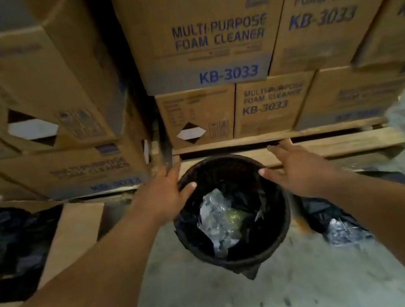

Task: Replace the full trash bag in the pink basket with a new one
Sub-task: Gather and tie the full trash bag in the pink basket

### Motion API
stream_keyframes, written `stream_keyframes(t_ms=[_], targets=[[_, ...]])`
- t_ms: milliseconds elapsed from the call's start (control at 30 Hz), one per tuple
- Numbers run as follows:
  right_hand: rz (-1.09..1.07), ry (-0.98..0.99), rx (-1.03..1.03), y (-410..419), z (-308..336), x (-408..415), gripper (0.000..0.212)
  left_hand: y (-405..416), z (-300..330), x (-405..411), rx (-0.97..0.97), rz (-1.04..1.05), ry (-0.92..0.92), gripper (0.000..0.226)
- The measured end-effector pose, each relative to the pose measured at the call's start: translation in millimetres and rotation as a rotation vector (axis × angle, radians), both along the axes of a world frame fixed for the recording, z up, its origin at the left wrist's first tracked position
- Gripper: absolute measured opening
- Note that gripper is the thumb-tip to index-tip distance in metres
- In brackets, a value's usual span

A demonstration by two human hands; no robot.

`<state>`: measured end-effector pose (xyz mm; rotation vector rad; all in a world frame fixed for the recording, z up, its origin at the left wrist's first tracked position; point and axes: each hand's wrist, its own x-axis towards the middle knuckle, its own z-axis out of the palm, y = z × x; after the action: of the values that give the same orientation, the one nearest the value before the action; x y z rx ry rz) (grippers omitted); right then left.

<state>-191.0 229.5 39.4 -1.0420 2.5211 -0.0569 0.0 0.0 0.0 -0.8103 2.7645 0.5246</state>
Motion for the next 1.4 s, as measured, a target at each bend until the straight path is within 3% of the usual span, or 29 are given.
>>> stream_keyframes(t_ms=[133,300,400,500,600,700,800,867,1000,1167,1400], targets=[[-0.051,0.019,-0.005,1.5,-87.6,-13.4,0.083,-5.7,-90.0,-6.3,0.034,0.029,-0.023,0.077],[-0.084,0.075,-0.043,-3.3,-172.0,-34.5,0.086,-30.3,-169.7,-14.5,0.070,0.152,0.280,0.081],[-0.114,0.120,-0.071,-11.0,-197.9,-38.1,0.081,-37.2,-192.1,-16.0,0.127,0.199,0.323,0.066],[-0.157,0.181,-0.152,-12.1,-209.4,-37.9,0.069,-34.0,-191.4,-16.7,0.084,0.171,0.339,0.057],[-0.213,0.121,-0.198,-3.4,-200.5,-26.9,0.063,-24.0,-179.0,-3.9,0.044,0.137,0.272,0.060],[-0.308,0.050,-0.240,10.6,-191.6,-13.8,0.038,-12.4,-173.6,8.8,0.001,0.178,0.172,0.069],[-0.370,0.074,-0.316,24.0,-196.0,-8.8,0.022,-8.6,-176.7,3.2,-0.098,0.254,0.176,0.043],[-0.378,0.164,-0.383,30.2,-202.5,-7.4,0.023,-9.7,-179.6,-5.6,-0.179,0.277,0.221,0.029],[-0.416,0.299,-0.547,39.1,-214.9,-3.8,0.023,-6.3,-185.5,-9.5,-0.260,0.320,0.316,0.027],[-0.316,0.410,-0.487,37.2,-210.2,-3.3,0.017,-0.2,-184.3,-0.2,-0.294,0.345,0.477,0.020],[-0.061,0.304,-0.444,6.7,-202.6,23.9,0.019,19.2,-175.5,-8.5,-0.412,0.232,0.645,0.017]])
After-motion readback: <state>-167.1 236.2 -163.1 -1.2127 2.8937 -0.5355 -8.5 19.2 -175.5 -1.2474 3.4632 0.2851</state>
